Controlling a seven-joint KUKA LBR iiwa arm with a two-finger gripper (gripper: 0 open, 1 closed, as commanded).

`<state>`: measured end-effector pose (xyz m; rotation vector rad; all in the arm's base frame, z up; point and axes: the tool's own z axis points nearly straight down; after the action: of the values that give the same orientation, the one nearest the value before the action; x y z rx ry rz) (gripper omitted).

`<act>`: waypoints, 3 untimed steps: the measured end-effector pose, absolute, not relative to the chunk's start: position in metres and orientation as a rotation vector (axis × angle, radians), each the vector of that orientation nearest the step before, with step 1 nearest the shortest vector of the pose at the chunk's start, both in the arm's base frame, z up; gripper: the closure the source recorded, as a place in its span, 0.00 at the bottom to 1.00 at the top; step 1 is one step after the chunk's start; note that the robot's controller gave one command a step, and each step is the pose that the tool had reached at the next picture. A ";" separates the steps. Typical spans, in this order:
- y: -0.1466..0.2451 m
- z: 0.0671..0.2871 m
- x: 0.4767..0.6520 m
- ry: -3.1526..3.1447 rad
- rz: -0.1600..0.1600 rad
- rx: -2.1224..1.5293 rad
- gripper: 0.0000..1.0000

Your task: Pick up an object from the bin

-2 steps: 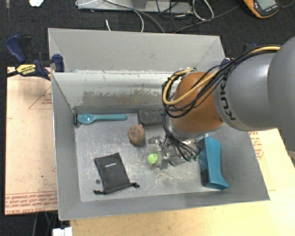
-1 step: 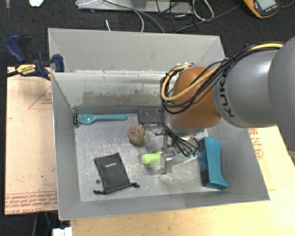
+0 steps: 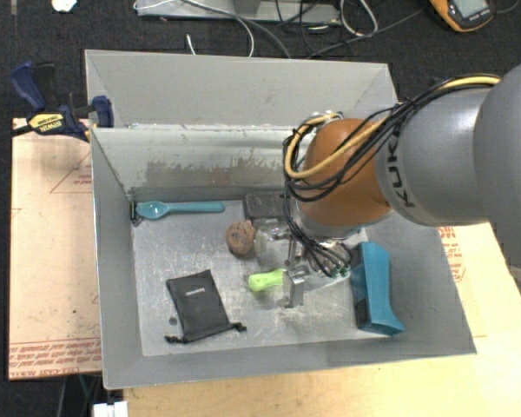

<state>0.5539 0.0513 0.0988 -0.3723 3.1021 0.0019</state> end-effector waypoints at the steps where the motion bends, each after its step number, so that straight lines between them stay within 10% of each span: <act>1: 0.047 0.095 0.550 3.097 0.001 -0.413 0.00; 2: 0.048 0.085 0.550 3.089 0.001 -0.464 1.00; 3: 0.048 0.085 0.550 3.089 0.001 -0.464 1.00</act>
Offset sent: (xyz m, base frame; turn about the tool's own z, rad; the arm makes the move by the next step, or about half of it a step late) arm -0.0043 -0.0039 -0.0129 -0.0617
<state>0.5498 0.0478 0.0854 -0.4639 3.0889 0.0014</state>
